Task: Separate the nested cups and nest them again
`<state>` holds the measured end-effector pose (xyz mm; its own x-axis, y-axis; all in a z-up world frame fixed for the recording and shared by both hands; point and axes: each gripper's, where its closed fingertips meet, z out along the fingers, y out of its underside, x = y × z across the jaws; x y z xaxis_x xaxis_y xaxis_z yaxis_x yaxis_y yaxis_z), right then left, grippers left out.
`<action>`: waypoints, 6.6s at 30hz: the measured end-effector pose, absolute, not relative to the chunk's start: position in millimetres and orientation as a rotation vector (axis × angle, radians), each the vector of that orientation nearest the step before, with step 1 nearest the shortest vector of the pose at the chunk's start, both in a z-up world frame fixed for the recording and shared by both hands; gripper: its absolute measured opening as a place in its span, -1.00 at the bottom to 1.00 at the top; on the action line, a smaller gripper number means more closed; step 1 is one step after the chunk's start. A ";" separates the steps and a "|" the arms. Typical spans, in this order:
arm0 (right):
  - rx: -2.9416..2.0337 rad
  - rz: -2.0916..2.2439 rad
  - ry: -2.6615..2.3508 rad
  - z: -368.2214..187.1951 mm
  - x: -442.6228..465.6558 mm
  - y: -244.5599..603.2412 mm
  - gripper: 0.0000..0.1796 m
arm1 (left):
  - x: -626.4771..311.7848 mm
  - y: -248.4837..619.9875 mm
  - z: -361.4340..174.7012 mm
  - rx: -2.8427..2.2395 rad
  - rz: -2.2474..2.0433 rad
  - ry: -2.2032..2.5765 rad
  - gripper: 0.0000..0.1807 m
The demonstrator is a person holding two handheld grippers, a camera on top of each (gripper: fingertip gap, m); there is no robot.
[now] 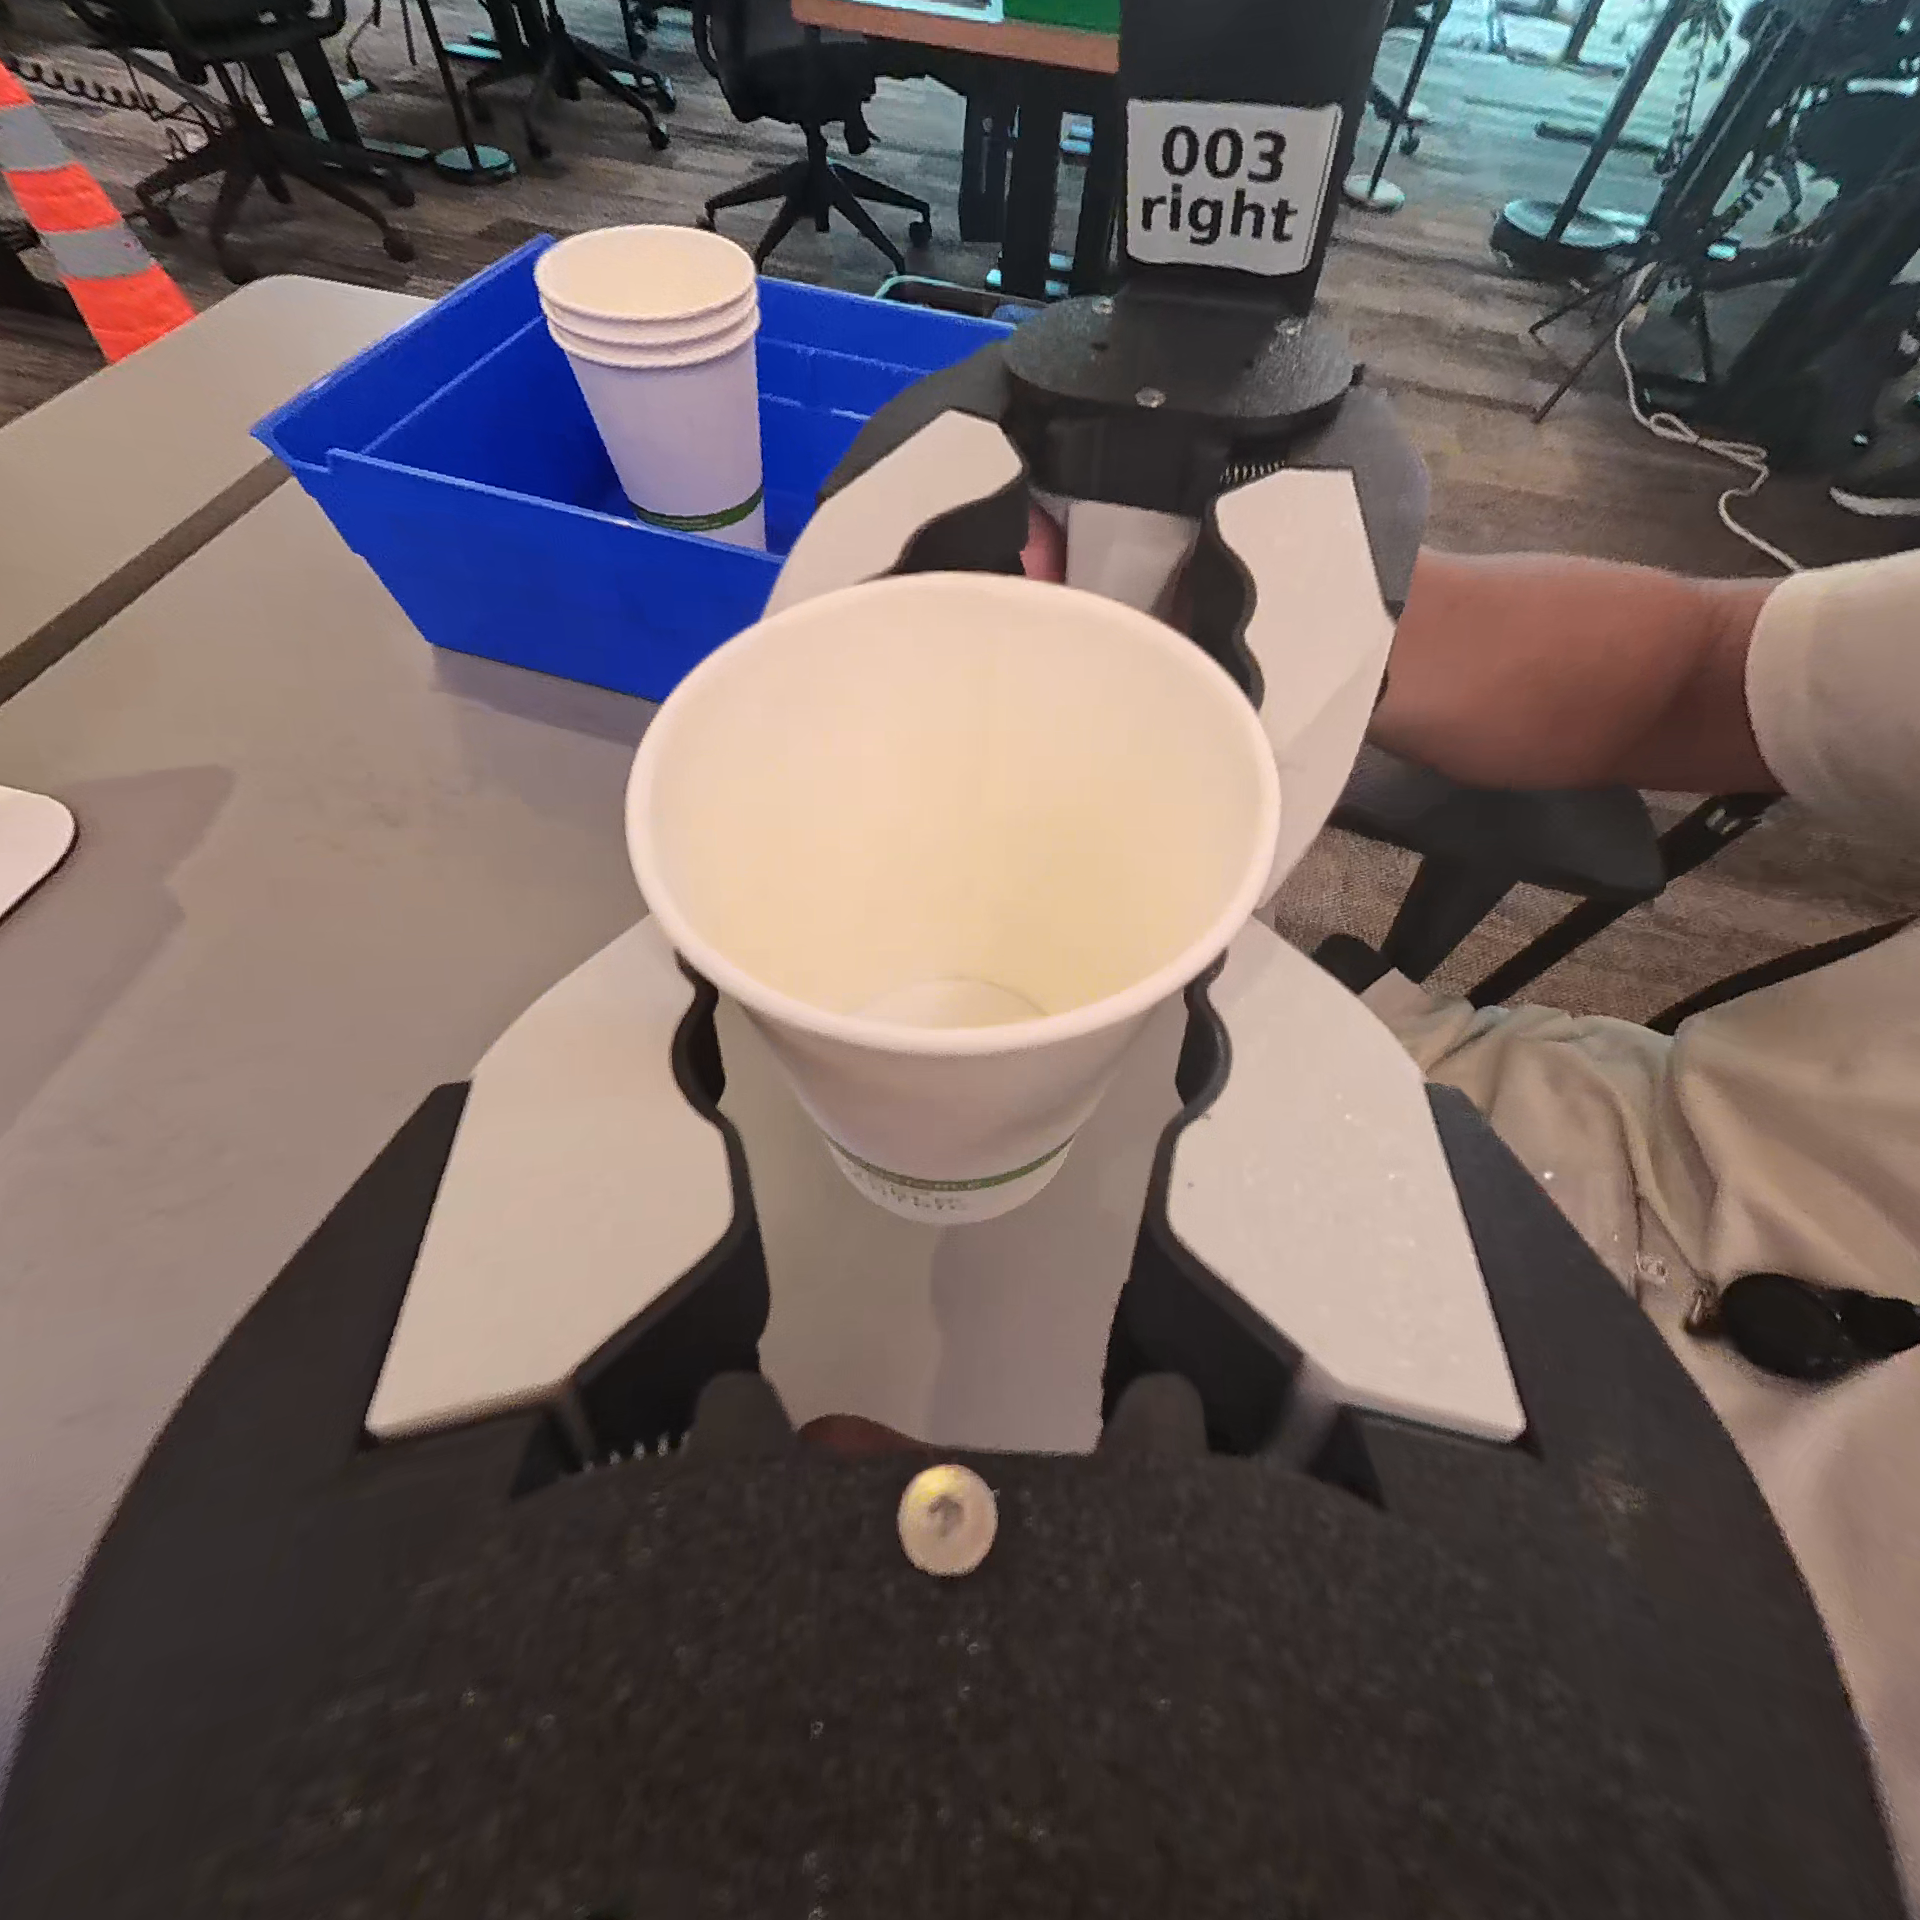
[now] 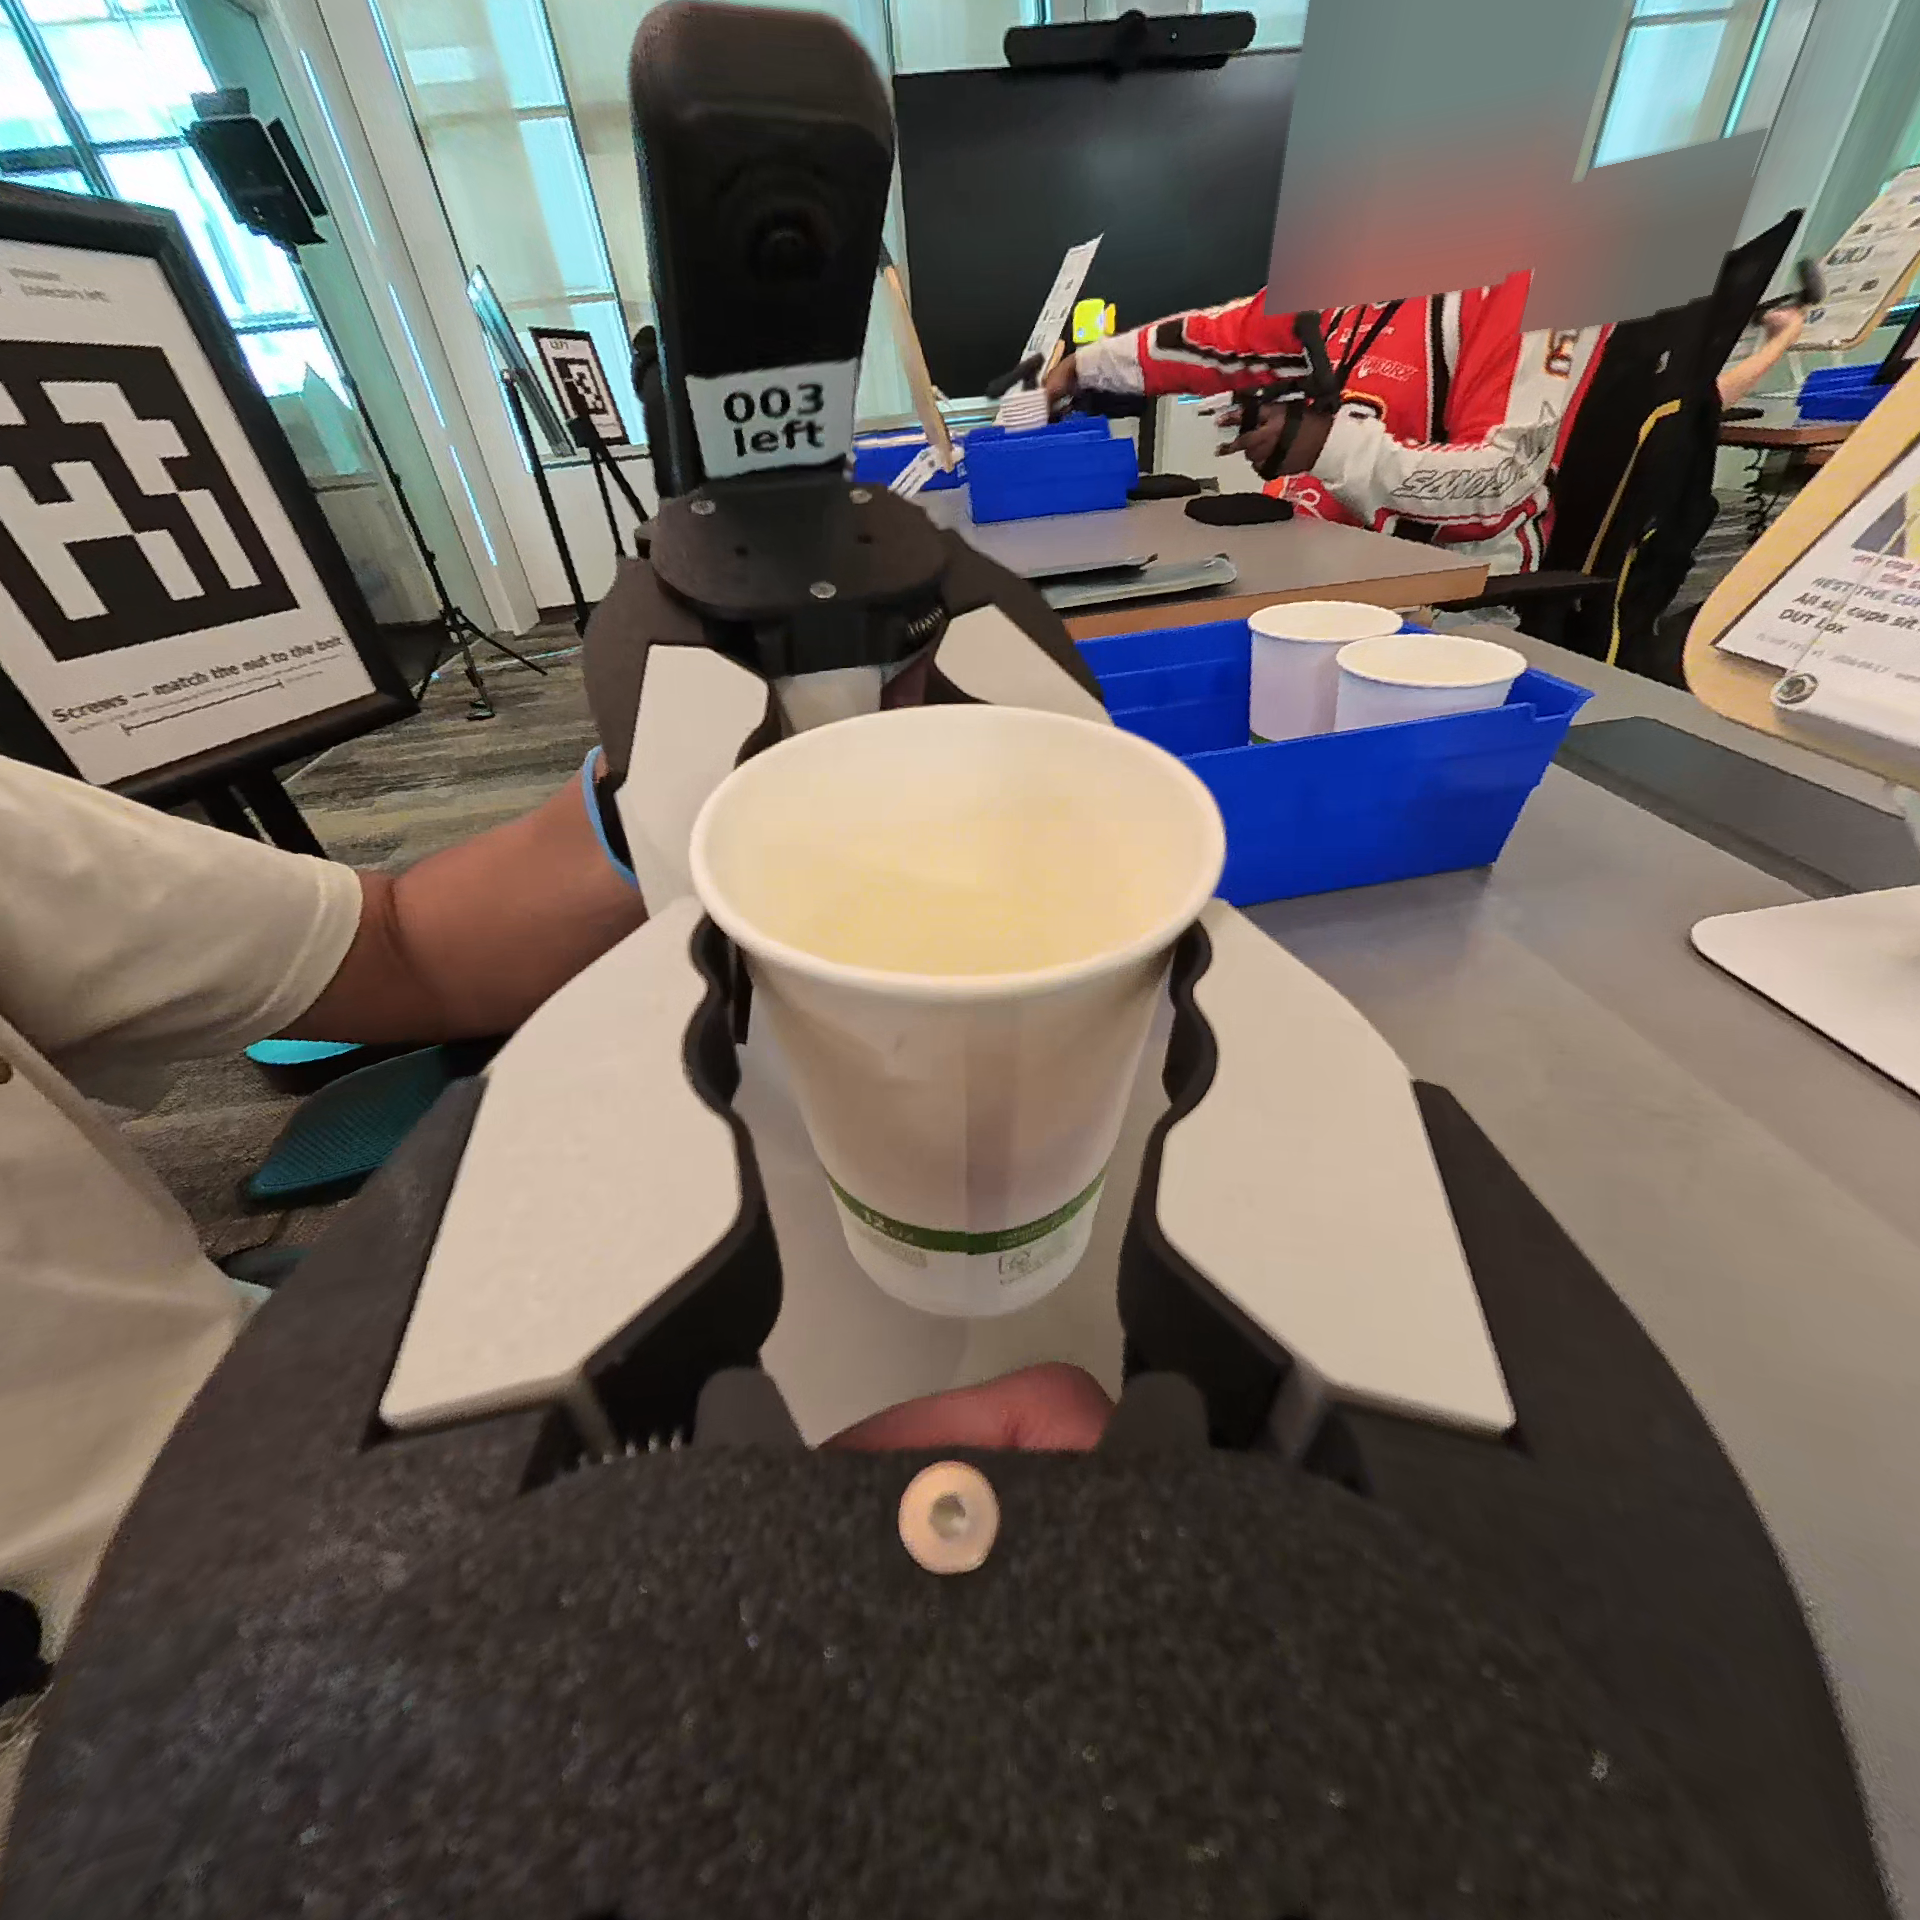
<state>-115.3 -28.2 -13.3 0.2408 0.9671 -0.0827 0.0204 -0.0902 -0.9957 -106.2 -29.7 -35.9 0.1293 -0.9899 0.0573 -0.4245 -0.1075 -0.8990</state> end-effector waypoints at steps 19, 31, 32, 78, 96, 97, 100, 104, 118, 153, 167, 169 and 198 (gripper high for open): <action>-1.510 0.520 -0.567 3.0 -40.3 -14.4 -0.12 | -197.1 -4.0 -83.6 -1.695 -0.295 0.457 -0.15; -1.665 -0.024 0.074 45.7 204.0 133.3 -0.12 | -198.2 -8.3 -73.9 -1.670 -0.322 0.495 -0.20; -1.685 -0.061 0.081 35.5 211.0 139.8 -0.12 | -198.6 -8.1 -73.5 -1.669 -0.321 0.497 -0.20; -1.702 0.617 -0.463 -102.0 -16.8 -46.2 -0.13 | -342.4 64.4 -28.1 -1.747 -0.189 0.179 -0.16; -1.738 0.789 -0.500 -108.6 -34.9 -58.0 -0.19 | -374.4 296.6 -123.2 -2.053 -0.132 0.196 0.06; -1.746 0.798 -0.504 -110.6 -36.4 -58.3 -0.19 | -371.6 300.2 -124.1 -2.040 -0.119 0.222 0.04; -1.753 0.831 -0.507 -111.6 -39.1 -60.1 -0.21 | -364.8 304.9 -136.3 -2.056 -0.034 0.320 -0.13; -1.753 0.830 -0.514 -110.7 -39.2 -61.7 -0.22 | -357.3 305.4 -133.2 -2.059 -0.098 0.328 -0.15; -1.680 0.800 -0.444 -76.5 1.1 -51.6 -0.23 | -388.1 178.5 -38.8 -1.842 -0.328 0.403 -0.18; -1.418 1.053 -1.139 -8.1 -125.0 -26.5 -0.11 | -125.3 -27.8 -52.5 -1.590 -0.821 1.605 -0.18; -1.542 0.573 -0.623 -27.0 -44.0 -8.9 -0.11 | -231.4 21.0 -83.1 -1.777 -0.512 0.312 -0.16; -1.557 0.551 -0.558 -35.7 -36.2 -13.4 -0.11 | -241.9 20.7 -92.7 -1.785 -0.448 0.296 -0.17; -1.764 0.077 0.025 -5.3 238.3 152.4 -0.09 | -216.6 0.1 -89.1 -1.736 -0.426 0.473 -0.21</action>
